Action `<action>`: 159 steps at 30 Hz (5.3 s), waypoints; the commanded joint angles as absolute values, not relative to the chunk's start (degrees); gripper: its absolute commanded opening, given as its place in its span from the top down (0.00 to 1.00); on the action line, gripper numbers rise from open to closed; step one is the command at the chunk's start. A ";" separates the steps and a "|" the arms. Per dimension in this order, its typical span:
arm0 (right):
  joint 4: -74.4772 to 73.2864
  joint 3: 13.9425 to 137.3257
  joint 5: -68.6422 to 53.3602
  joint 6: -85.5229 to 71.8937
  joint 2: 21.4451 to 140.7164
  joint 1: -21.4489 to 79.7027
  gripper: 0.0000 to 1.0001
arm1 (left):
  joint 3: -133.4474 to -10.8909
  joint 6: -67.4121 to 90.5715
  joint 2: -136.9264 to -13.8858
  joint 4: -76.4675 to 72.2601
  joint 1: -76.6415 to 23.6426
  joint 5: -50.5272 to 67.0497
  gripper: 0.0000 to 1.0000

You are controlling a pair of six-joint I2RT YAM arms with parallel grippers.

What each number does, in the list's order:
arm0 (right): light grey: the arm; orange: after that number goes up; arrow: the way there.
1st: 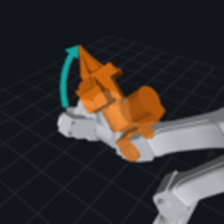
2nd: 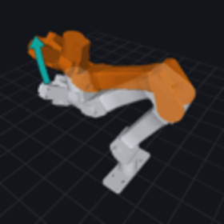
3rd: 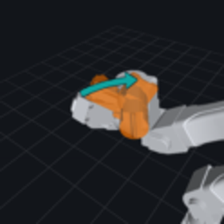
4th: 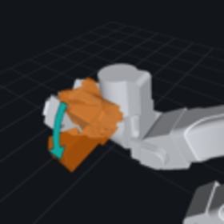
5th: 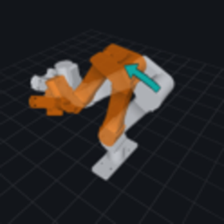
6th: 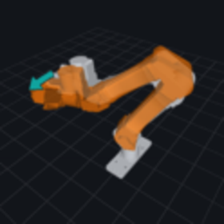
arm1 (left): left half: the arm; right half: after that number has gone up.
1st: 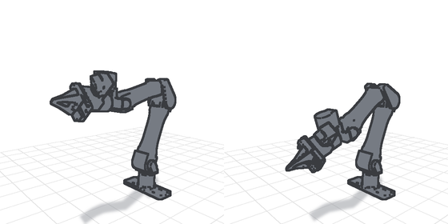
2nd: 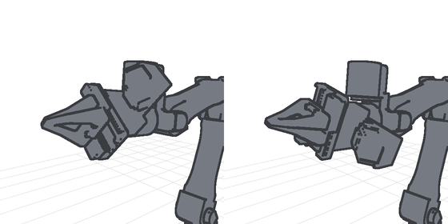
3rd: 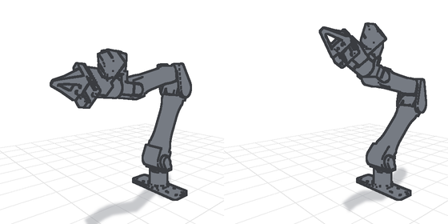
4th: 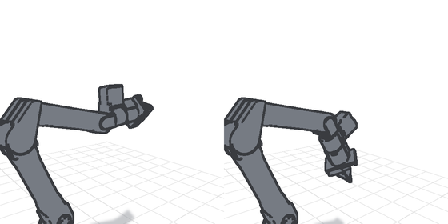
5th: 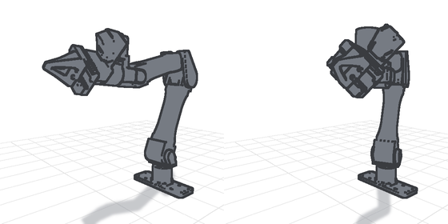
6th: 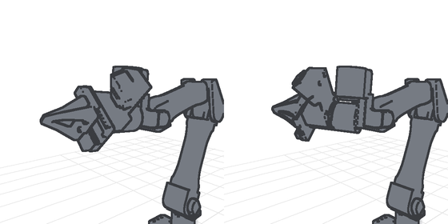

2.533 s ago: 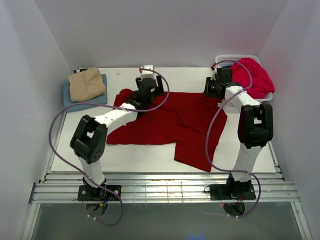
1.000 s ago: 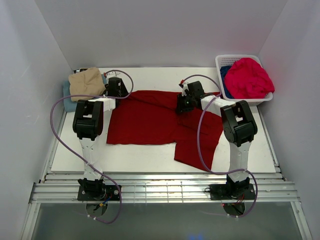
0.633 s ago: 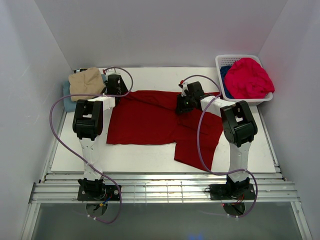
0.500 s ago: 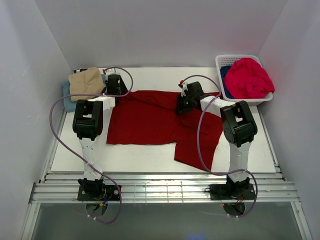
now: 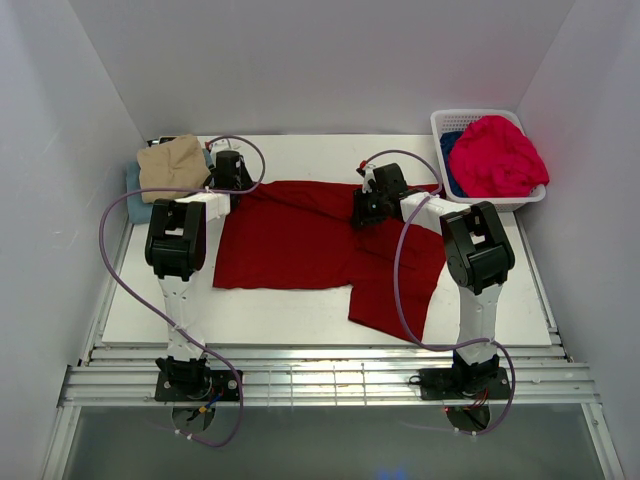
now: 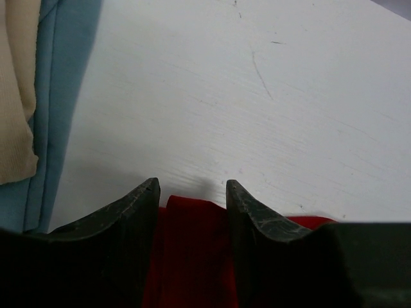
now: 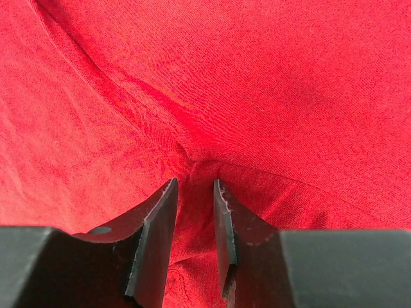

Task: Fold and stack the t-shirts
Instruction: Fold the flattened tshirt in 1/3 of the way

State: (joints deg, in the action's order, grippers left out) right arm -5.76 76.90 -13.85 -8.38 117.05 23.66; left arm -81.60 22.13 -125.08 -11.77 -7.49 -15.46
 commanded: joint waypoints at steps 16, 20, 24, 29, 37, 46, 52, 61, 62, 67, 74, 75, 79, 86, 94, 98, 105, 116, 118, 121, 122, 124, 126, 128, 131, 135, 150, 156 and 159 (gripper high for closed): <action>-7.82 73.57 -13.97 -8.17 117.07 24.61 0.65 | -87.63 22.85 -124.98 -5.36 -7.03 -18.19 0.92; -7.73 73.39 -14.06 -8.35 117.16 24.61 0.65 | -87.98 22.94 -124.63 -3.96 -7.03 -18.98 0.56; -7.65 73.13 -14.33 -8.44 116.98 24.61 0.65 | -88.15 23.73 -124.98 -2.11 -7.03 -19.42 0.41; -7.38 72.51 -14.06 -8.35 116.37 24.61 0.65 | -87.63 24.17 -125.42 -2.55 -6.94 -18.55 0.43; -7.29 72.16 -14.15 -8.44 116.28 24.61 0.65 | -88.24 24.08 -126.47 -2.37 -7.03 -17.40 0.63; -7.29 72.07 -14.33 -8.53 116.01 24.70 0.65 | -90.17 24.17 -128.23 -0.35 -6.94 -16.96 0.61; -7.12 71.90 -14.50 -8.61 116.02 24.70 0.65 | -90.53 24.08 -128.50 -0.35 -6.94 -16.87 0.81; -6.94 71.72 -14.68 -8.61 116.54 24.70 0.65 | -88.07 23.12 -123.76 -4.22 -6.94 -16.61 0.90; -7.03 71.72 -14.59 -8.70 116.63 24.70 0.65 | -87.46 23.29 -121.57 -5.44 -6.94 -16.61 0.90; -7.21 72.07 -14.59 -8.79 117.07 24.78 0.65 | -82.97 23.91 -113.92 -7.91 -7.03 -15.65 0.90; -6.94 71.98 -15.03 -9.40 117.25 24.79 0.65 | -75.86 25.49 -106.44 -7.56 -7.12 -14.07 0.90; -7.03 71.90 -15.03 -9.40 117.16 24.79 0.65 | -74.81 25.75 -106.09 -7.47 -7.12 -13.45 0.90; -7.29 71.63 -14.77 -9.32 116.98 24.79 0.65 | -68.92 27.94 -103.02 -7.03 -7.21 -10.73 0.90; -7.56 71.37 -14.50 -9.32 116.10 24.79 0.65 | -55.04 31.03 -96.08 -6.42 -8.44 -9.93 0.90; -7.82 71.28 -14.59 -9.05 114.96 24.87 0.65 | -52.91 31.29 -96.86 -2.99 -9.58 -18.09 0.70; -7.91 71.54 -14.24 -8.88 114.35 24.79 0.65 | -53.26 31.73 -95.89 -3.69 -11.16 -21.62 0.47; -7.65 72.59 -13.80 -8.61 114.26 24.87 0.64 | -55.89 31.29 -95.18 -8.34 -12.13 -25.49 0.39; -7.73 73.65 -12.92 -8.09 115.75 24.87 0.64 | -67.49 27.43 -109.94 -9.84 -12.04 -25.32 0.57; -7.91 73.30 -12.31 -7.65 115.75 24.79 0.64 | -69.52 26.81 -112.84 -9.67 -12.13 -24.70 0.67; -8.00 73.04 -12.22 -7.56 115.84 24.70 0.64 | -71.54 27.16 -114.96 -8.09 -12.13 -24.87 0.74; -7.91 72.95 -12.22 -7.56 115.84 24.70 0.64 | -71.72 27.25 -115.22 -8.00 -12.04 -24.87 0.75; -7.91 73.04 -12.39 -7.47 115.84 24.70 0.64 | -71.98 27.25 -115.75 -8.09 -12.04 -25.05 0.75; -7.82 73.04 -12.48 -7.47 115.93 24.78 0.64 | -72.59 26.63 -116.10 -8.00 -12.04 -25.40 0.75; -7.91 72.95 -12.57 -7.47 116.10 24.70 0.64 | -72.86 26.11 -116.45 -7.91 -12.13 -25.75 0.75; -7.82 72.86 -12.74 -7.47 116.37 24.70 0.64 | -73.39 25.75 -116.63 -7.47 -12.13 -26.19 0.69; -7.91 72.69 -12.74 -7.56 116.54 24.70 0.64 | -72.51 25.75 -115.93 -7.56 -12.13 -26.80 0.56; -8.09 72.42 -12.39 -7.47 116.19 24.70 0.64 | -73.83 26.28 -118.83 -5.54 -12.13 -27.68 0.50; -8.00 72.16 -12.48 -7.47 115.84 24.70 0.64 | -74.35 26.10 -119.53 -5.54 -11.95 -28.12 0.55; -8.09 71.90 -12.31 -7.47 115.66 24.70 0.64 | -75.23 26.02 -120.14 -5.19 -11.95 -28.30 0.65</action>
State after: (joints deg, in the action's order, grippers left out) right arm -3.25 73.36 -13.45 -8.38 115.04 24.25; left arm -73.28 26.02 -119.85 -6.39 -12.12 -27.92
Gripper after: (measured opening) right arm 0.359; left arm 0.369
